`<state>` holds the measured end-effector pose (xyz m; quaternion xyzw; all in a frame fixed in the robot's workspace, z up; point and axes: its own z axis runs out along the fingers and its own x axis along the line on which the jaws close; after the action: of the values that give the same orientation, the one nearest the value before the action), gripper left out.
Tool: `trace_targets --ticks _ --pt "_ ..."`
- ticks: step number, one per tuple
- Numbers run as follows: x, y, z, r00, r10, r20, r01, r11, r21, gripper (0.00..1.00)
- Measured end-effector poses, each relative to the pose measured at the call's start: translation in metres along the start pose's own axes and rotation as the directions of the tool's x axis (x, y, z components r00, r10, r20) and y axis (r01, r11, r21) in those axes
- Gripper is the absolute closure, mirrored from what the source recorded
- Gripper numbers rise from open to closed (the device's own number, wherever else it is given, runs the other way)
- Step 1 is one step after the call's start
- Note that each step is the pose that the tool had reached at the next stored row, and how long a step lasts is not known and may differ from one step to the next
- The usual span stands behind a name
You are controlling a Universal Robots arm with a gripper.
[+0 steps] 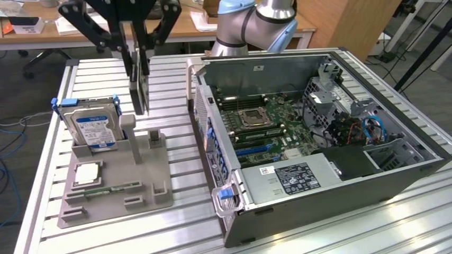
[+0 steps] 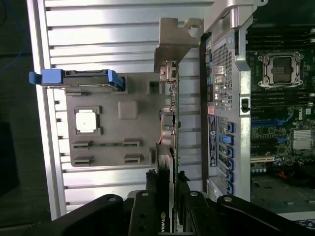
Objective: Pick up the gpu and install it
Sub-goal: 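Pick up the gpu and move the gpu toward the slot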
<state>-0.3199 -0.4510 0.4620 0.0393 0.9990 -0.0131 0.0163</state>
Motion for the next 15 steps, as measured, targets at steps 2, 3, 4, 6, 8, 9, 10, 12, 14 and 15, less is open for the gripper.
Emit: trace_targets --ticks 2,3,4,6,8,9,10,12,14,15 --pt "0.000 -0.0002 -0.0068 1.0000 0.000 0.0000 0.000 1.0000 -0.0001 0.74" --pt "0.000 -0.0003 -0.0100 1.0000 0.000 0.0000 0.000 1.0000 0.0000 0.74" --pt "0.000 -0.0003 -0.0131 1.0000 0.000 0.0000 0.000 1.0000 -0.0001 0.74" --pt "-0.001 -0.0004 -0.0176 1.0000 0.000 -0.0001 0.000 1.0000 0.0000 0.74" --pt "-0.001 -0.0005 -0.0198 1.0000 0.000 -0.0001 0.000 1.0000 0.0001 0.74" --pt "-0.001 -0.0005 -0.0198 1.0000 0.000 0.0000 0.000 1.0000 0.0000 0.74" --pt "-0.001 -0.0005 -0.0199 1.0000 0.000 0.0000 0.000 1.0000 -0.0001 0.74" --pt "-0.001 -0.0005 -0.0199 1.0000 0.000 -0.0001 0.000 1.0000 -0.0001 0.74" --pt "-0.003 -0.0002 -0.0200 1.0000 0.000 -0.0004 0.000 1.0000 0.0002 0.74" --pt "-0.006 -0.0001 -0.0198 1.0000 0.000 -0.0002 0.000 1.0000 0.0001 0.74"
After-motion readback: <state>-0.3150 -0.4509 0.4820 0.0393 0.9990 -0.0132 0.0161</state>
